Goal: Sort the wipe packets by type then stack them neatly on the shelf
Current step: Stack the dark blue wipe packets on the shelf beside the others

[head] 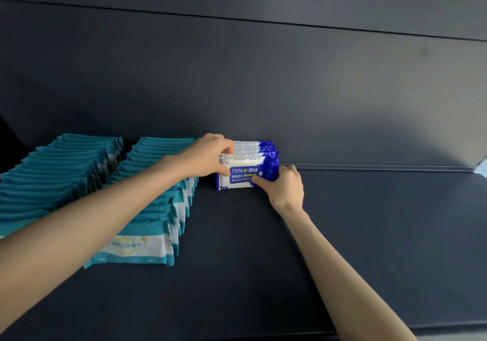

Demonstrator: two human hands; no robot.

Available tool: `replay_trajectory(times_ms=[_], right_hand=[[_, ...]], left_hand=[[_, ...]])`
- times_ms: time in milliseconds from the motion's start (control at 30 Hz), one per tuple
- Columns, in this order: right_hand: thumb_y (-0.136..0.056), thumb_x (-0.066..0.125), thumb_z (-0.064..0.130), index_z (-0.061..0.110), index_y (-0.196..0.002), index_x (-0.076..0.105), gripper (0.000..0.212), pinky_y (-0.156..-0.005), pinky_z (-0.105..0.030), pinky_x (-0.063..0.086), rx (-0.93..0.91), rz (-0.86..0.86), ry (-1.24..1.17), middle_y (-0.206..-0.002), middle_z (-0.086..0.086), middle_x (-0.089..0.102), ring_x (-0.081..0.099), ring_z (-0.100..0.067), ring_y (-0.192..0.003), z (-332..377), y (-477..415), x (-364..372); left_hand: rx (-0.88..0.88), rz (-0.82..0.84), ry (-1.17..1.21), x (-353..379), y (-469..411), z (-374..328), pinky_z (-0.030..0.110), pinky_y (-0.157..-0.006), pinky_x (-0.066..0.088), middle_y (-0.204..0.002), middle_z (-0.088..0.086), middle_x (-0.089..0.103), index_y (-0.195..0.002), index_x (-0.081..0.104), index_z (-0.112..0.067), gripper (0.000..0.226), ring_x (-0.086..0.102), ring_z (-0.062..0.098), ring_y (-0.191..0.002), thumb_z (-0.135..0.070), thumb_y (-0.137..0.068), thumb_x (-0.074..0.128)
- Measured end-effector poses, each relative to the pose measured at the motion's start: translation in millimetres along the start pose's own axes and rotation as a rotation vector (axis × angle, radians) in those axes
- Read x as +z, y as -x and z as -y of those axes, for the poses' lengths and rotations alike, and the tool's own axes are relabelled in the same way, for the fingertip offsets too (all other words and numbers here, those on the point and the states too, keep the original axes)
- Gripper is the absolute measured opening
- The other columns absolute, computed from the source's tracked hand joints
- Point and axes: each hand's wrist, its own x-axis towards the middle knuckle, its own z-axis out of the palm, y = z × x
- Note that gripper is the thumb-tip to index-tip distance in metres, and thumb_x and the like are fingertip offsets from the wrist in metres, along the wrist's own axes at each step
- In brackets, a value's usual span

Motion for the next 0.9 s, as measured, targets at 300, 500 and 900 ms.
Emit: replay_trajectory(times_ms=[300, 500, 900], right_hand=[[-0.078, 0.076, 0.033, 0.025, -0.151, 0.008, 0.101, -0.091, -0.041, 0.044, -0.225, 0.013, 0.062, -0.151, 0.001, 0.022, 0.031, -0.023, -0.132, 5, 0, -4], [-0.082, 0.07, 0.041, 0.025, -0.149, 0.02, 0.085, -0.098, -0.042, 0.043, -0.254, 0.076, 0.192, -0.15, 0.003, 0.033, 0.033, -0.025, -0.131, 6, -10, -5], [-0.084, 0.067, 0.041, 0.02, -0.15, 0.015, 0.087, -0.105, -0.043, 0.034, -0.239, 0.105, 0.372, -0.15, -0.007, 0.029, 0.032, -0.031, -0.13, 20, 5, -18]], left_hand=[[0.077, -0.061, -0.219, -4, -1, 2, 0.039, -0.079, 0.048, -0.11, 0.001, 0.047, -0.114, 0.05, -0.014, 0.053, 0.054, 0.021, -0.093, -0.036, -0.074, 0.078], [0.185, -0.067, -0.479, -1, -5, 10, 0.03, -0.089, 0.035, -0.124, -0.002, 0.051, -0.121, 0.058, -0.015, 0.049, 0.045, 0.016, -0.111, -0.048, -0.085, 0.06], [0.141, 0.021, -0.61, -3, 4, -5, 0.038, -0.095, 0.034, -0.131, 0.004, 0.046, -0.126, 0.052, -0.011, 0.051, 0.04, 0.023, -0.12, -0.044, -0.087, 0.057]])
